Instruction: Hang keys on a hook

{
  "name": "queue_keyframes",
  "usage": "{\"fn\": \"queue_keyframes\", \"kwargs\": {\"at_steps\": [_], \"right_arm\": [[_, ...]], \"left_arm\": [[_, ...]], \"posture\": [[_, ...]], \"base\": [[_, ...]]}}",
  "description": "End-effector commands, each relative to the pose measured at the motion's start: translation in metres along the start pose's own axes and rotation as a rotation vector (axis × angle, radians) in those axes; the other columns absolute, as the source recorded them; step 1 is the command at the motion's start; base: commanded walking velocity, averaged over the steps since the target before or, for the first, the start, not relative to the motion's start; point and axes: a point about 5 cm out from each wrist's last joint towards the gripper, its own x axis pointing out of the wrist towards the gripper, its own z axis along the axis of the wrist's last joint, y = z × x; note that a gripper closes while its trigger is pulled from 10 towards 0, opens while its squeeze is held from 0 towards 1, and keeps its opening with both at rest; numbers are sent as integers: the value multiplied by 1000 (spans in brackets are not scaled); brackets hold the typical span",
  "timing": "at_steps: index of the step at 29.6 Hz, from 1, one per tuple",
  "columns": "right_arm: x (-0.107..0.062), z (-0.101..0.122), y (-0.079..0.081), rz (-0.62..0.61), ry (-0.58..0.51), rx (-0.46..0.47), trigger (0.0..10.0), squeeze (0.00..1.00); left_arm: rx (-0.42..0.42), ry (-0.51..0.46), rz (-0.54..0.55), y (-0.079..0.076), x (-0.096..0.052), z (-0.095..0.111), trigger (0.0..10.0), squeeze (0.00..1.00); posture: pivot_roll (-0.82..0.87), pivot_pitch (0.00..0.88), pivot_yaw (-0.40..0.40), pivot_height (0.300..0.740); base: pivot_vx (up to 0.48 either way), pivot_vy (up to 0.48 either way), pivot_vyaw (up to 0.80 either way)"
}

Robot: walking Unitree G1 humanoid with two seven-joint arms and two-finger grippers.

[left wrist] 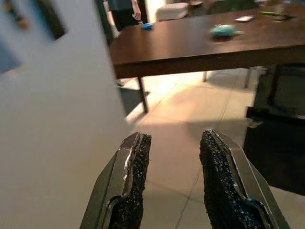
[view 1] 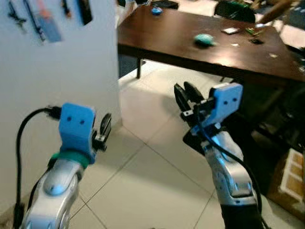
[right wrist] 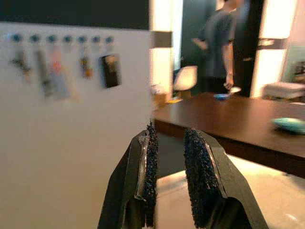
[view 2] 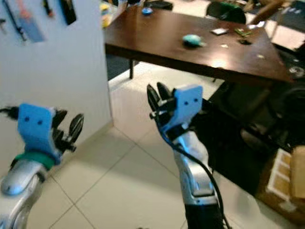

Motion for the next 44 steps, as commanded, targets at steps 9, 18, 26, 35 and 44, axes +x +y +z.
{"fn": "queue_keyframes", "kwargs": {"at_steps": [9,18,26,35,44], "right_arm": [[10,-3,10,0,-19,31,10000,0],[10,-13,11,5,5,28,10000,0],[8,-20,-11,-41,44,-32,10000,0],[21,-26,-17,-71,62,-37,10000,0],[31,-36,8,94,111,-141,10000,0]], "left_arm": [[-3,-32,-40,-11,19,-2,10000,0],[39,16,-15,-10,30,-22,10000,0],[132,15,69,7,36,-26,10000,0],[185,-20,110,16,44,-24,10000,0],[195,-4,122,15,50,-35,10000,0]], "posture": [[-40,49,87,740],[-48,55,90,740],[-39,51,80,740],[-7,42,72,740],[9,48,61,740]], "base": [[0,0,-800],[0,0,-800],[0,0,-800],[0,0,-533],[140,0,0]]}}
